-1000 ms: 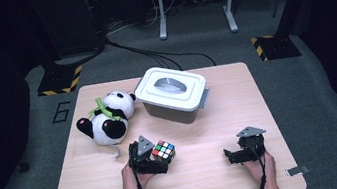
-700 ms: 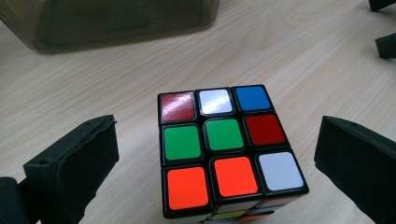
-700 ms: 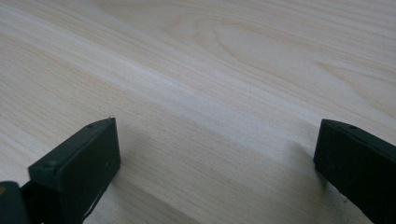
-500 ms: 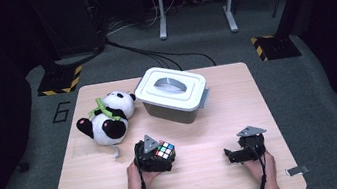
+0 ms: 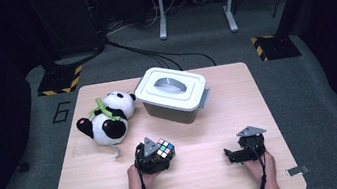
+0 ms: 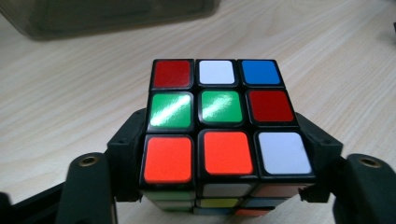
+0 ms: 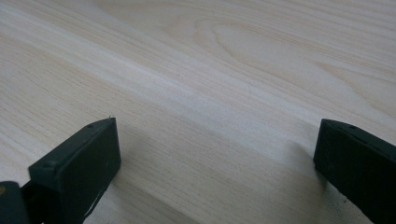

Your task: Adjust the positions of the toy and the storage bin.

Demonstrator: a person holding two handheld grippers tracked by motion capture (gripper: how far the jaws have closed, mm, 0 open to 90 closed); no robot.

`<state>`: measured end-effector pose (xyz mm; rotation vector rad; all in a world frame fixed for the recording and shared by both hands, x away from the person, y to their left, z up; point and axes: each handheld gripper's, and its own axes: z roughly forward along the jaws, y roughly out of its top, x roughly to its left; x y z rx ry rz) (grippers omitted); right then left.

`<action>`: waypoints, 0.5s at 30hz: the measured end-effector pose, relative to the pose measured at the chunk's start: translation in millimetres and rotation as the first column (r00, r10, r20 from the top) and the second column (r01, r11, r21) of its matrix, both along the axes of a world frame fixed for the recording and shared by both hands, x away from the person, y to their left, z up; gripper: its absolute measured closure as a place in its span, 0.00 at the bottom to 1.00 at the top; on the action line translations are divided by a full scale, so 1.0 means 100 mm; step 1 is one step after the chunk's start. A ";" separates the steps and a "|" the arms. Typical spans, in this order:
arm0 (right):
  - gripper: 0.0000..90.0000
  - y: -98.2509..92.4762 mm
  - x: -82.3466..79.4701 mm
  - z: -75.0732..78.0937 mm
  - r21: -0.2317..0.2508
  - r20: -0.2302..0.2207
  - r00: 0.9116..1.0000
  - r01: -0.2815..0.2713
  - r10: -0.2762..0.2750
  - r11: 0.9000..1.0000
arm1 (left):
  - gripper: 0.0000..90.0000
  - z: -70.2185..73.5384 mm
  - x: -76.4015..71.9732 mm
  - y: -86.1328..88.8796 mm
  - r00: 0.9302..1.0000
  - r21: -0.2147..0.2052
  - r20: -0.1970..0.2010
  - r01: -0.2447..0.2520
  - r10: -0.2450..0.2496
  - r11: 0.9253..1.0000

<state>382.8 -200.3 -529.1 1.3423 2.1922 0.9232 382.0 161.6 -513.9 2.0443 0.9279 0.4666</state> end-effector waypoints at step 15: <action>0.00 0.00 0.00 0.00 -0.003 -0.003 1.000 -0.001 0.001 1.000 | 0.38 0.16 -0.12 0.34 0.997 -0.003 0.037 -0.066 0.066 0.998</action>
